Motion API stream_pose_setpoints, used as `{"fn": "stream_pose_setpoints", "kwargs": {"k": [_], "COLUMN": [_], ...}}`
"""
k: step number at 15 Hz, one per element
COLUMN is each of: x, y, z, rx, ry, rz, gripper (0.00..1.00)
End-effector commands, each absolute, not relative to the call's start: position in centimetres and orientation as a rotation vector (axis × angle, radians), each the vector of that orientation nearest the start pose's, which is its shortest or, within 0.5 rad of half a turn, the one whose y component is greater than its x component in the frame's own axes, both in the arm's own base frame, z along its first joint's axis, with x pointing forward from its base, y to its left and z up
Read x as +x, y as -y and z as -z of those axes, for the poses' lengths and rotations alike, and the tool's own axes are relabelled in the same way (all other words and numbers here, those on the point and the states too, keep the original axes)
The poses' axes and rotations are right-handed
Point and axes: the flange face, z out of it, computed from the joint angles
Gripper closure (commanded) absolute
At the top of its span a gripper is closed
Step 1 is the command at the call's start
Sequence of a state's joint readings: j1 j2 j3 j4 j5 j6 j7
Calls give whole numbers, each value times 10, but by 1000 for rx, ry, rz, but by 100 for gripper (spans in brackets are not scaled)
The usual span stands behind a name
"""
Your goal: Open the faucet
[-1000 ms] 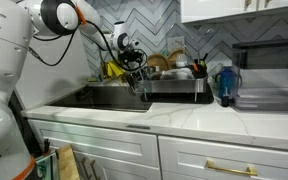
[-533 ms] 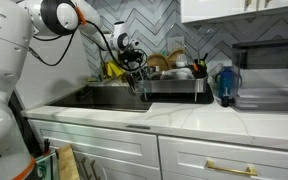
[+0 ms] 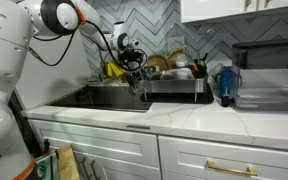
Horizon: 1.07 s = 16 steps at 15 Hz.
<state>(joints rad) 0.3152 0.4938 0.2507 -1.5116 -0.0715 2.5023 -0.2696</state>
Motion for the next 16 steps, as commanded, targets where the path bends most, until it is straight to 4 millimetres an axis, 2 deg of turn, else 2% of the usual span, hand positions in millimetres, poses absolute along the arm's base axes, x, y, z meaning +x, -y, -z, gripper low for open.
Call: {"fn": "stream_pose_setpoints", "kwargs": {"k": [1,8,12,16], "x": [636,622,595,557], "y": [-356,-339,-328,-313], "z": [-452,-504,-535,-549], "rx": [-2717,-2689,-2617,-2555], "ry": [1147,1142,1163,1217], "rz": [769,844,868,835], "gripper": [0,0,0,0]}}
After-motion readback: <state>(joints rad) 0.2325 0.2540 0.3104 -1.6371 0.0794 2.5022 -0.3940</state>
